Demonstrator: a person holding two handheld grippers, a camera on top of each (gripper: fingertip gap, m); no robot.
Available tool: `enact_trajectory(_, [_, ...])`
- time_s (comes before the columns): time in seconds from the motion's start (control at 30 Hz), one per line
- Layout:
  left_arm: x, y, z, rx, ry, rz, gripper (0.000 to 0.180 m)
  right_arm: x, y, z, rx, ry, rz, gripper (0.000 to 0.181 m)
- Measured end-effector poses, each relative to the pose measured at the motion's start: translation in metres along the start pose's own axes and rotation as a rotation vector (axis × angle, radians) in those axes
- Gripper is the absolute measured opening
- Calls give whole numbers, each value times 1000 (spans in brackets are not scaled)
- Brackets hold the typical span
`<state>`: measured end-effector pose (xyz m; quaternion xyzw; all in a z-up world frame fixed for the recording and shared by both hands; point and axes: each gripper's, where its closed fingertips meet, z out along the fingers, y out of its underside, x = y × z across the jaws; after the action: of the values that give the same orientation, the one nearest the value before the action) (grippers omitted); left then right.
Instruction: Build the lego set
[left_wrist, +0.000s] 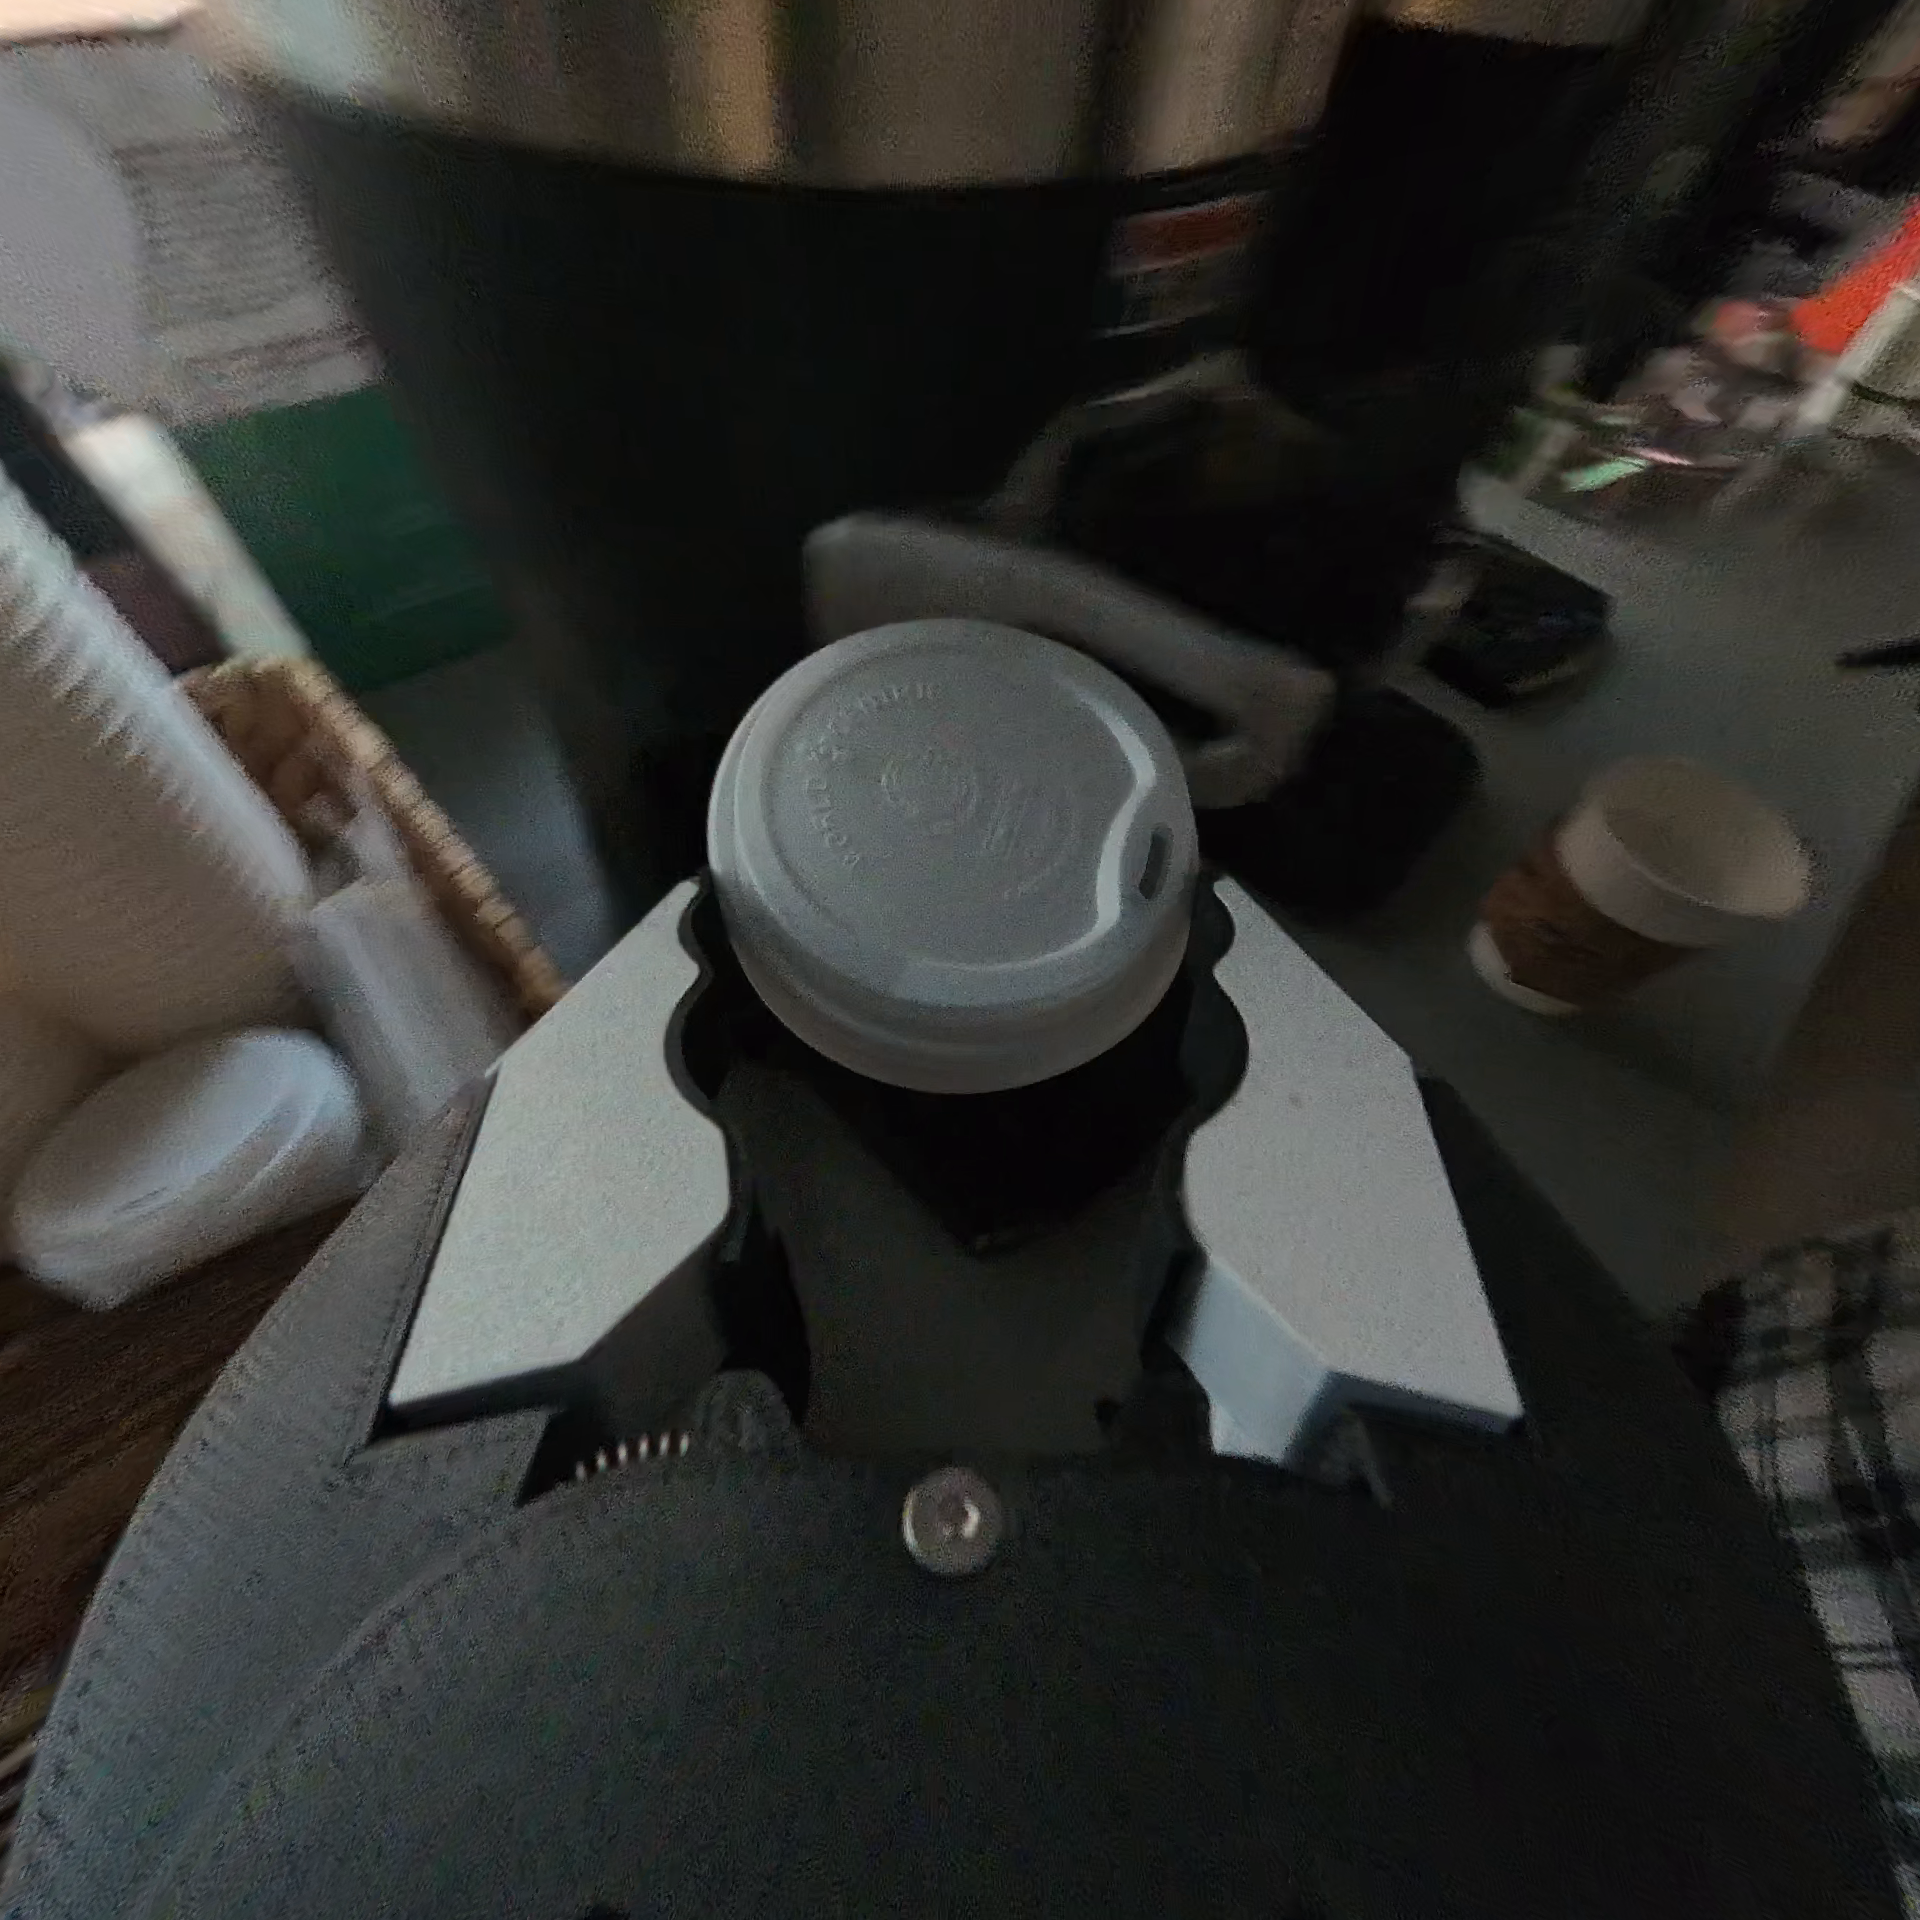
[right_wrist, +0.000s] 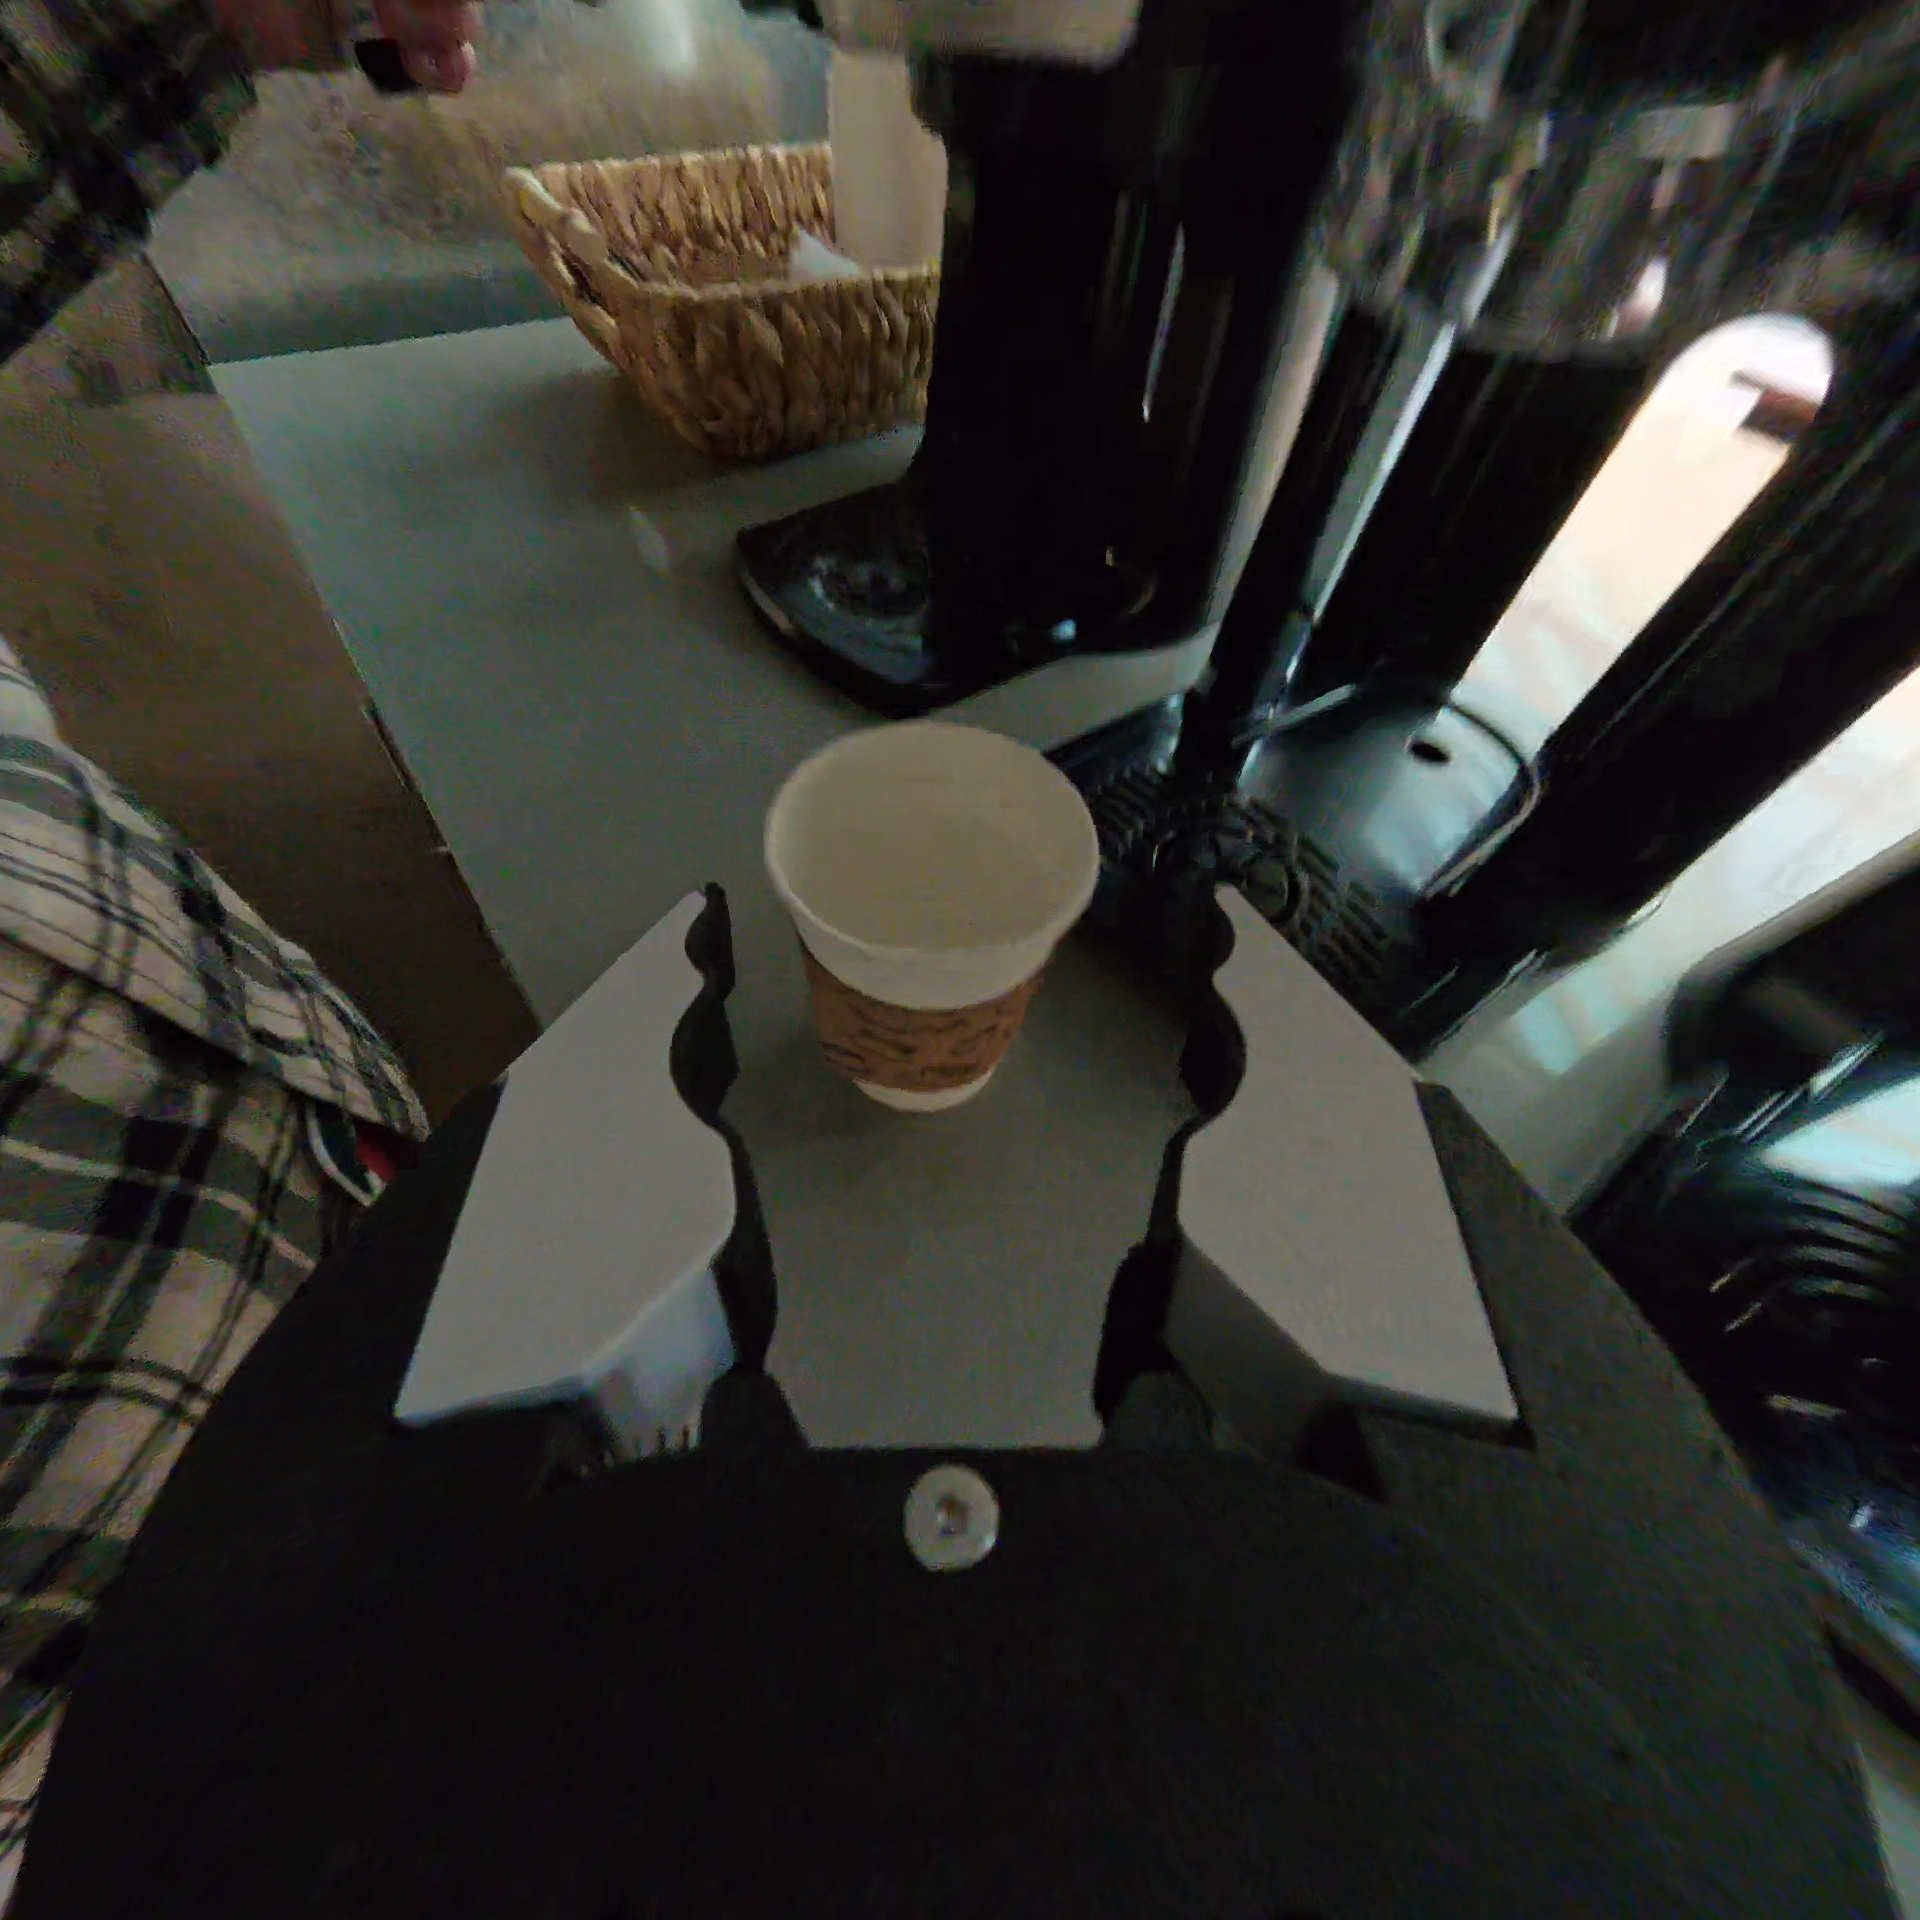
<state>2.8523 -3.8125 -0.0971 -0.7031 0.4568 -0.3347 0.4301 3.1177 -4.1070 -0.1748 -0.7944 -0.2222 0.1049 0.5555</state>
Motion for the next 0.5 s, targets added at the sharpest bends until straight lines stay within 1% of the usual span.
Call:
enact_trajectory(0.07, [16,-7,-7,32,-89,92,87,-15,-26,-5,38,-1,-50,85])
enact_trajectory(0.1, [24,-9,-14,45,-88,115,86,-22,-39,-5,64,-8,-70,85])
enact_trajectory(0.17, [27,-16,-28,115,-84,87,85,-39,-57,-2,88,-30,-115,82])
enact_trajectory(0.23, [19,-5,-30,87,-93,97,86,-53,-71,4,116,-59,-138,80])
enact_trajectory(0.33, [9,2,-28,108,-91,67,85,-66,-77,15,115,-92,-151,79])
enact_trajectory(0.43, [16,-2,-33,175,-40,23,85,-76,-79,23,120,-127,-141,78])
enact_trajectory(0.5, [29,-6,-40,202,-10,48,85,-81,-82,24,128,-139,-133,79])
